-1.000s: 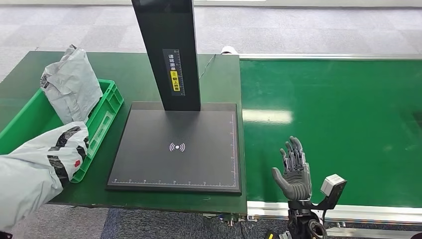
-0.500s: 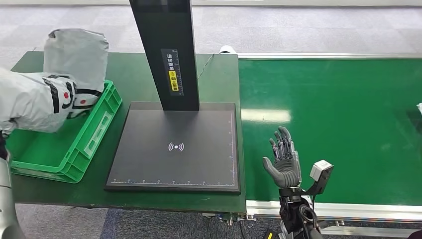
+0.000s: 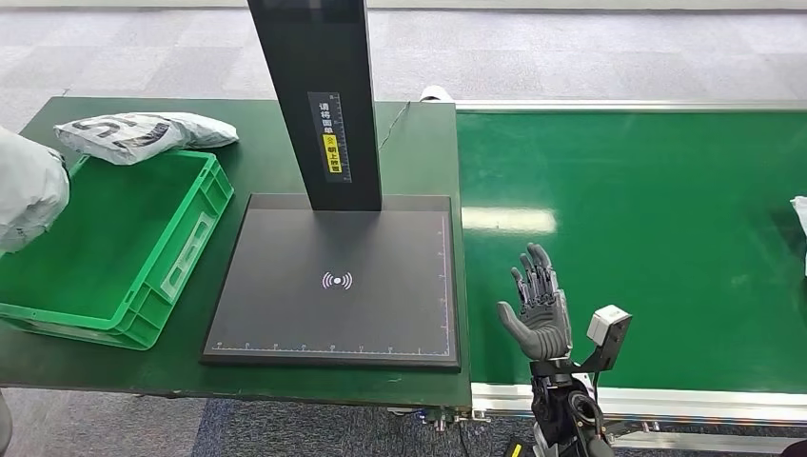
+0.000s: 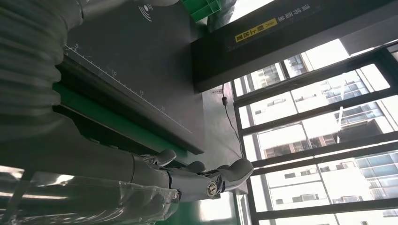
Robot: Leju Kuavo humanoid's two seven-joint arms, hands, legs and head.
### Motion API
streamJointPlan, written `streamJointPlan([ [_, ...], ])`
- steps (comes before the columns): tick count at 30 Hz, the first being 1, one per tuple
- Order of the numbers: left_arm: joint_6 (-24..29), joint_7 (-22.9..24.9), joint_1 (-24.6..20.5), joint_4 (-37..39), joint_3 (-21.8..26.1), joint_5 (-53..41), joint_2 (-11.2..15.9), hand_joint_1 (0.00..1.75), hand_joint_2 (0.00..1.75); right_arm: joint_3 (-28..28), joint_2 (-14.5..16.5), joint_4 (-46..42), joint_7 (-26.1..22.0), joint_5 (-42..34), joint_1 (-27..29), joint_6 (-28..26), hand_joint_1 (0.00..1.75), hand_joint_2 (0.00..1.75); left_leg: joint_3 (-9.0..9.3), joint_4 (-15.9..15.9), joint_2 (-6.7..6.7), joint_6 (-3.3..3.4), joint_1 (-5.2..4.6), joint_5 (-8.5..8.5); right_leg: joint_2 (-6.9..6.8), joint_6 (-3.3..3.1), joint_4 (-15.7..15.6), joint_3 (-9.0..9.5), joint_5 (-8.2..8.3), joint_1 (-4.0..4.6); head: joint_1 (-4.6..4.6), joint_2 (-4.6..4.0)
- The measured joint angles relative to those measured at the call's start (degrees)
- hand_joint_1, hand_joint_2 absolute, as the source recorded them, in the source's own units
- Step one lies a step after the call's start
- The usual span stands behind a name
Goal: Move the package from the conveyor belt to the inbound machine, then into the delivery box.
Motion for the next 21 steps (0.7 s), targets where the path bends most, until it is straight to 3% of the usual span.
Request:
streamJointPlan([
  [12,-0.4,-3.2,2.7,3.6,-0.5,-1.1,-1.4,1.67,1.75,0.0,0.2,0.0,0.3,0.0,0.2,-0.1,0.0,1.75,-0.02,0.0,0.0,0.0,0.0,0.0,0.0,0.0,0.0,-0.04,0.0,0.0,-0.01,0.0],
  [13,-0.5,-3.2,2.9,3.6,-0.6,-1.2,-1.6,1.58,1.75,0.0,0.2,0.0,0.3,0.0,0.2,-0.2,0.0,1.75,-0.02,0.0,0.0,0.0,0.0,0.0,0.0,0.0,0.0,-0.04,0.0,0.0,-0.01,0.0],
  [15,-0.5,-3.2,3.1,3.6,-0.8,-1.5,-1.9,0.72,1.75,0.0,0.4,0.0,0.4,0.0,0.2,-0.3,0.0,1.75,-0.03,0.0,0.0,0.0,0.0,0.0,0.0,0.0,0.0,-0.04,0.0,0.0,-0.01,0.0],
  [17,-0.6,-3.2,3.1,3.6,-1.1,-1.9,-2.3,0.0,1.75,0.0,0.5,0.0,0.5,0.1,0.2,-0.4,0.0,1.75,-0.03,0.0,-0.01,0.0,0.0,0.0,0.0,0.0,0.0,-0.04,0.0,0.0,-0.01,0.0],
  [21,-1.3,-3.2,3.3,3.5,-1.8,-2.4,-3.3,0.0,1.75,0.0,0.6,-0.4,0.7,0.1,0.6,-0.8,0.0,1.75,-0.03,0.0,-0.01,0.0,-0.01,0.0,0.0,0.0,0.0,-0.04,0.0,0.0,-0.01,0.0],
])
